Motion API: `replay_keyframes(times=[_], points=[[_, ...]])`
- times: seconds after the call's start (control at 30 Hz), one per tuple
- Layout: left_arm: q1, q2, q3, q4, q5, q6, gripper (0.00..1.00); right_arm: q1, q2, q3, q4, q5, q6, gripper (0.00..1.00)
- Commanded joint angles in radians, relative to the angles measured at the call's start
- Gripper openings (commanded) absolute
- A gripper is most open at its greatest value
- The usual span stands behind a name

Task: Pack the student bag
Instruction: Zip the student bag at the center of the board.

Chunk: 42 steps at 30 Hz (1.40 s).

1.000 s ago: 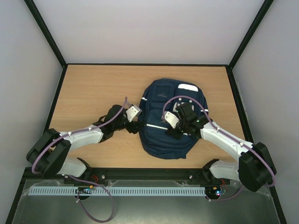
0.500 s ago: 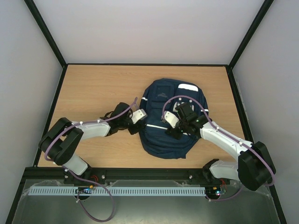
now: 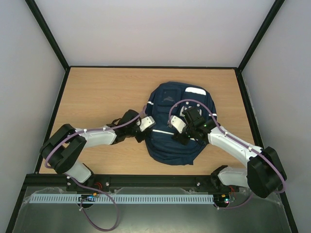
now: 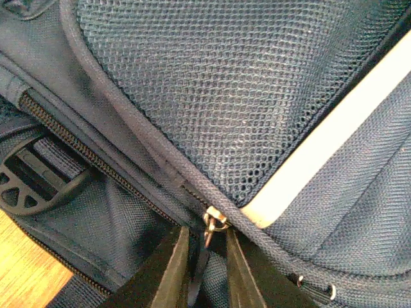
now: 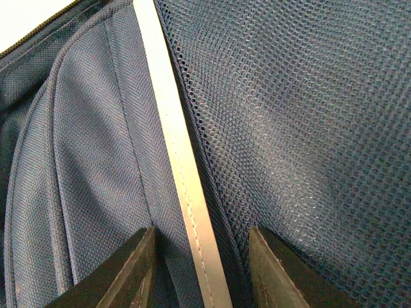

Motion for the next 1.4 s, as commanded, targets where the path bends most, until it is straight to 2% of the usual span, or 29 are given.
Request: replay_keyframes(times=[0.0, 0.13, 0.33, 0.53, 0.6, 0.8, 0.93, 1.1, 1.37], points=[[-0.021, 0.015, -0.007, -0.035, -0.065, -0.029, 0.11, -0.006, 0.038, -0.028, -0.036, 0.056, 0.009, 0.39], [-0.042, -0.017, -0.011, -0.068, -0.127, -0.090, 0.02, -0.006, 0.039, -0.029, -0.032, 0.065, 0.013, 0.39], [-0.161, -0.072, -0.016, -0.127, -0.221, -0.168, 0.02, -0.006, 0.069, -0.023, -0.019, 0.134, 0.032, 0.36], [-0.205, -0.089, 0.053, -0.357, -0.273, -0.290, 0.02, -0.006, 0.090, -0.020, -0.005, 0.198, 0.046, 0.35], [-0.257, -0.097, 0.057, -0.411, -0.330, -0.317, 0.02, -0.006, 0.100, -0.019, -0.001, 0.219, 0.051, 0.35], [-0.391, -0.093, 0.062, -0.492, -0.355, -0.409, 0.02, -0.006, 0.128, -0.015, -0.002, 0.246, 0.055, 0.35], [-0.462, -0.133, 0.049, -0.433, -0.344, -0.460, 0.02, -0.006, 0.136, -0.011, -0.005, 0.235, 0.057, 0.34], [-0.514, -0.134, 0.053, -0.250, -0.342, -0.490, 0.02, -0.006, 0.173, 0.014, -0.011, 0.196, 0.061, 0.34], [-0.568, 0.044, 0.156, -0.087, -0.370, -0.496, 0.02, -0.006, 0.256, 0.081, -0.042, 0.139, 0.079, 0.33]])
